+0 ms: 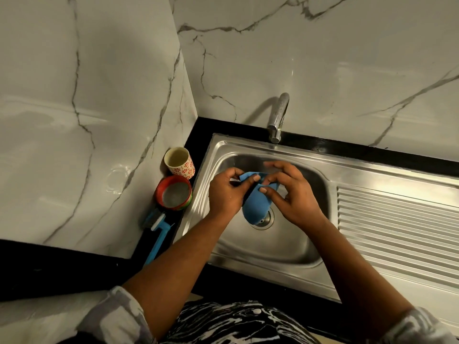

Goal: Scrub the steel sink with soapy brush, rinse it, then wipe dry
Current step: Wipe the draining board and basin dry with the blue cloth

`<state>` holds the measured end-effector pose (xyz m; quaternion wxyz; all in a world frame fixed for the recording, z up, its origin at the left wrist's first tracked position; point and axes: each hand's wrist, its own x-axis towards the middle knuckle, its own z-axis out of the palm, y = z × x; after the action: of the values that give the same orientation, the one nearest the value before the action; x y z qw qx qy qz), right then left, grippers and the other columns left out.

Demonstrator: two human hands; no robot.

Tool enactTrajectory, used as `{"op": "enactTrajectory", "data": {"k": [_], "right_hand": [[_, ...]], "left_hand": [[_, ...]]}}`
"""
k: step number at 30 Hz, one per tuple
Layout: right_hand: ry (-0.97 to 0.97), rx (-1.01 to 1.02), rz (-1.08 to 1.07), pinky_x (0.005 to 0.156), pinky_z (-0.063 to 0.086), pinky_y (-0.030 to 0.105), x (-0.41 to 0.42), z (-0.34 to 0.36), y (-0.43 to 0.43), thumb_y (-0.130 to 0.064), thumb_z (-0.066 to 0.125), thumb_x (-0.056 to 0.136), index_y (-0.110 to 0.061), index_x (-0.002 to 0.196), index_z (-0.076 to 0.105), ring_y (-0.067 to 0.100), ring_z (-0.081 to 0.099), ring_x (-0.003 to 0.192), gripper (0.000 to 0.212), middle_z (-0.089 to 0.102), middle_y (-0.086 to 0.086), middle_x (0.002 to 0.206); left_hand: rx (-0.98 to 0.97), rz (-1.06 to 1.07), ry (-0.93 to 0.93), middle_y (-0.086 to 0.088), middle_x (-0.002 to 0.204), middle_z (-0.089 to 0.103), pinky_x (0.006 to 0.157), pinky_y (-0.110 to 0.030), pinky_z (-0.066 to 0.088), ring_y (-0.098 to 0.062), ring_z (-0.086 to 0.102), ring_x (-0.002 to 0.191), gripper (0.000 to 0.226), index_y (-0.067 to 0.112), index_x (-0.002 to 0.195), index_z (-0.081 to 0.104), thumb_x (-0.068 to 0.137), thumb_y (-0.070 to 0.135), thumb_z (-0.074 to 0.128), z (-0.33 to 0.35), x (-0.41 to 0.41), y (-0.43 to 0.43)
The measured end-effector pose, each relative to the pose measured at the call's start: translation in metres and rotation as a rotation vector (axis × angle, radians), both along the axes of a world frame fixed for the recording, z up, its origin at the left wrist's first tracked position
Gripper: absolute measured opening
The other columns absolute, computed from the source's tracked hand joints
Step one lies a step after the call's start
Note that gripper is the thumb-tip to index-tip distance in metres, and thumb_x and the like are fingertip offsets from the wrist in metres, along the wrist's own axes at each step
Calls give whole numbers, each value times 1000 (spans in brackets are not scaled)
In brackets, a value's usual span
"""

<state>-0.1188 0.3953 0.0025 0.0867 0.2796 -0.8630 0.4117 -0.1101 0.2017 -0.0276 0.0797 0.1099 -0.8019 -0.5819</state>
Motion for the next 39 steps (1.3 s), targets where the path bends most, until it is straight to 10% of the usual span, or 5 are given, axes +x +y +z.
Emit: {"op": "enactTrajectory", "data": {"k": [3, 14, 20, 28, 39], "right_hand": [[7, 25, -2, 108, 44, 33, -10, 5, -9, -29, 70, 93, -24, 103, 71, 12, 49, 133, 11, 55, -4, 142], [29, 85, 76, 93, 51, 30, -33, 3, -39, -41, 61, 94, -21, 103, 70, 11, 63, 104, 24, 70, -6, 108], [3, 52, 101, 77, 50, 23, -42, 9, -58, -31, 62, 93, -22, 106, 63, 3, 58, 90, 15, 61, -16, 102], [-229, 88, 116, 80, 57, 38, -82, 16, -96, -23, 73, 91, -23, 108, 72, 12, 67, 88, 17, 72, -6, 97], [-63, 370, -114, 73, 48, 34, -209, 51, -178, -29, 70, 95, -15, 96, 68, 25, 64, 82, 13, 68, 3, 86]], "left_hand": [[31, -23, -14, -2, 86, 78, 82, -48, 63, -22, 75, 87, 20, 7, 96, 79, 94, 27, 81, -3, -2, 1], [40, -9, 2, 12, 73, 65, 65, -19, 43, -1, 60, 70, 34, 32, 84, 67, 104, 49, 45, 15, 17, -7], [-42, -187, 23, 17, 95, 75, 77, -24, 54, -6, 70, 93, 3, 40, 102, 69, 103, 38, 67, 29, 18, -40], [-163, -97, 115, 8, 98, 74, 72, -14, 51, -5, 70, 92, 25, 16, 112, 73, 98, 36, 76, 26, -15, -81], [-94, -18, 66, 10, 151, 54, 117, -30, 42, -6, 49, 141, 74, 19, 152, 51, 89, 41, 83, -8, -25, -98]]}}
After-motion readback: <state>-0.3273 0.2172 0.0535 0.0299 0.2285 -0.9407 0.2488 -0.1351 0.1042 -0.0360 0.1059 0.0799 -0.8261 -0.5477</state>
